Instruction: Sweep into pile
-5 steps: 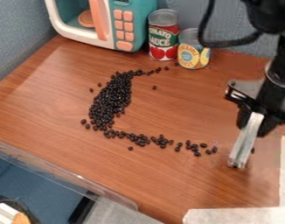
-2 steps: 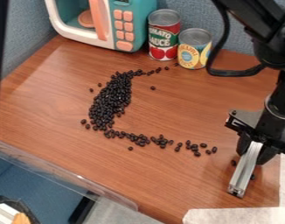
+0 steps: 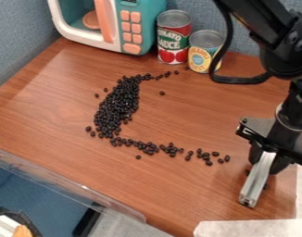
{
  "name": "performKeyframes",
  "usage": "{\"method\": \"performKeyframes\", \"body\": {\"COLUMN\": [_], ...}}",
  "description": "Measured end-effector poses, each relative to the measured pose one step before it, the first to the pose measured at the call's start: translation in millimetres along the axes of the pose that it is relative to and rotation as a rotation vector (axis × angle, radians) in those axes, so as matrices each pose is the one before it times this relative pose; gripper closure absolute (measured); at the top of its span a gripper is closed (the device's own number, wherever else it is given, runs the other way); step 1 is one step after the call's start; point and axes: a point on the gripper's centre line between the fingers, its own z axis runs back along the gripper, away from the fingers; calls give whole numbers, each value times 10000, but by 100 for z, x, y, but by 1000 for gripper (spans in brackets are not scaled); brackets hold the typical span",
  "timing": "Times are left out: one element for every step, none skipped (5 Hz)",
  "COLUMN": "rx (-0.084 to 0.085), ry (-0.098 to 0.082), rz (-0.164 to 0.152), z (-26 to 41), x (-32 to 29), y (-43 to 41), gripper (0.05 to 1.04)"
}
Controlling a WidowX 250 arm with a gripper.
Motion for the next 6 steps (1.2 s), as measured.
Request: {"method": "performKeyframes", "body": {"rx": [399,260,86,78,41,101], "ry": [88,144,168,188,152,131], "rz": [166,-23,-243,-496,-402,-474], "z": [-386,-539,-446,-388,-365,-260], "x": [-556,-402,-201,-421,-571,-635], "y": [3079,2840,2528,2089,1786,1431], "gripper": [736,736,736,736,736,736]}}
